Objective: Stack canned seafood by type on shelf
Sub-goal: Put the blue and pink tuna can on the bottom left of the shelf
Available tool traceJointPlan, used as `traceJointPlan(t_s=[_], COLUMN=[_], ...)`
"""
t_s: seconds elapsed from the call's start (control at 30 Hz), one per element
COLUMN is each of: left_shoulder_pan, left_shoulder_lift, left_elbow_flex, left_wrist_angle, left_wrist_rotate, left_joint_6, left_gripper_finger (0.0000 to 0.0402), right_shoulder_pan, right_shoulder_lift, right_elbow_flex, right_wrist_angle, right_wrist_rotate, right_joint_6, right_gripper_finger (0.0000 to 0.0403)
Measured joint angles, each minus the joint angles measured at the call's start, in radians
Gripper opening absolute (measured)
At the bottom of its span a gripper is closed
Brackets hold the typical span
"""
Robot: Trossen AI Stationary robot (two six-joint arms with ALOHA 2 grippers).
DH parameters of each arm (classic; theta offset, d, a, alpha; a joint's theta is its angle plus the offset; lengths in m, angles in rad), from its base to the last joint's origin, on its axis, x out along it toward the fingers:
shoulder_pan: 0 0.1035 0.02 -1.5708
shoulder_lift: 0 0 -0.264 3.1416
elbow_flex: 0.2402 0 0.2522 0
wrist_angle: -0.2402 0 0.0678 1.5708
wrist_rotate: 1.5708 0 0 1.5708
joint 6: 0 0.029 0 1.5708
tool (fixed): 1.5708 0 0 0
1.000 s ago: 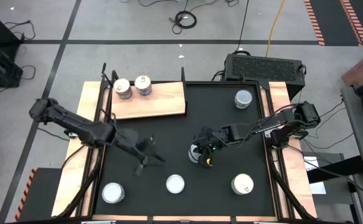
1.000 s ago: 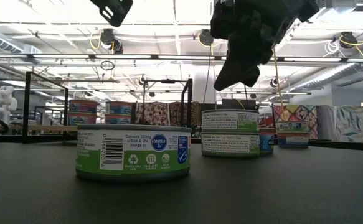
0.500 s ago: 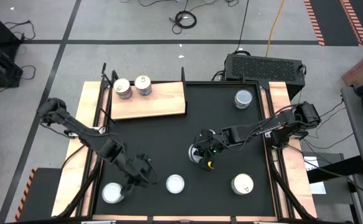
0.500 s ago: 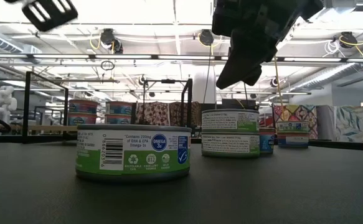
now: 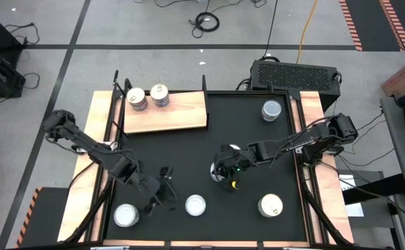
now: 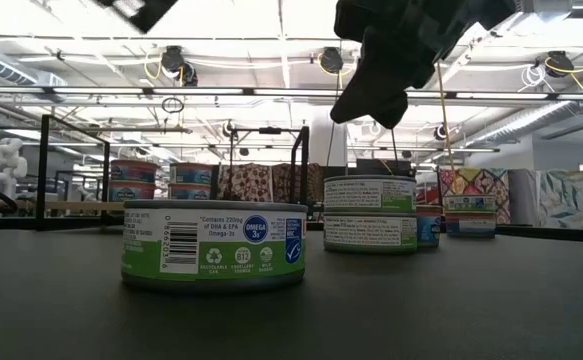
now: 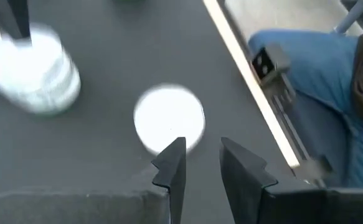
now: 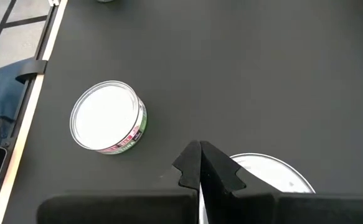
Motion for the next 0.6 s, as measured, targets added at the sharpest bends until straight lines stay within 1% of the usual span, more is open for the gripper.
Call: traceJointPlan(t_s=[0.13, 0.2, 0.3, 0.4, 0.47, 0.6], left_shoulder_pan=[0.036, 0.061, 0.108, 0.161, 0.203, 0.272], left_shoulder_lift=[0.037, 0.063, 0.101, 0.131, 0.152, 0.182], left_elbow_flex=[0.0, 0.0, 0.0, 0.0, 0.0, -0.04], left_wrist_angle=[0.191, 0.284, 0.387, 0.409, 0.41, 0.484], left_wrist_rotate=[0.0, 0.0, 0.0, 0.006, 0.056, 0.259], left_joint_6=[0.189, 0.255, 0.307, 0.32, 0.333, 0.363], left_gripper_finger=[0.0098, 0.0098, 0.0098, 0.0098, 0.0098, 0.0098], right_shoulder_pan=[0.0, 0.0, 0.001, 0.009, 0.017, 0.026], right_shoulder_lift=[0.0, 0.0, 0.0, 0.0, 0.0, 0.0], right_elbow_flex=[0.0, 0.0, 0.0, 0.0, 0.0, 0.0], right_wrist_angle=[0.003, 0.003, 0.002, 0.0, -0.005, -0.015], right_wrist_rotate=[0.0, 0.0, 0.0, 0.001, 0.001, 0.0], right_joint_6=[0.001, 0.007, 0.014, 0.011, 0.008, 0.001], right_gripper_finger=[0.0, 0.0, 0.0, 0.0, 0.0, 0.0])
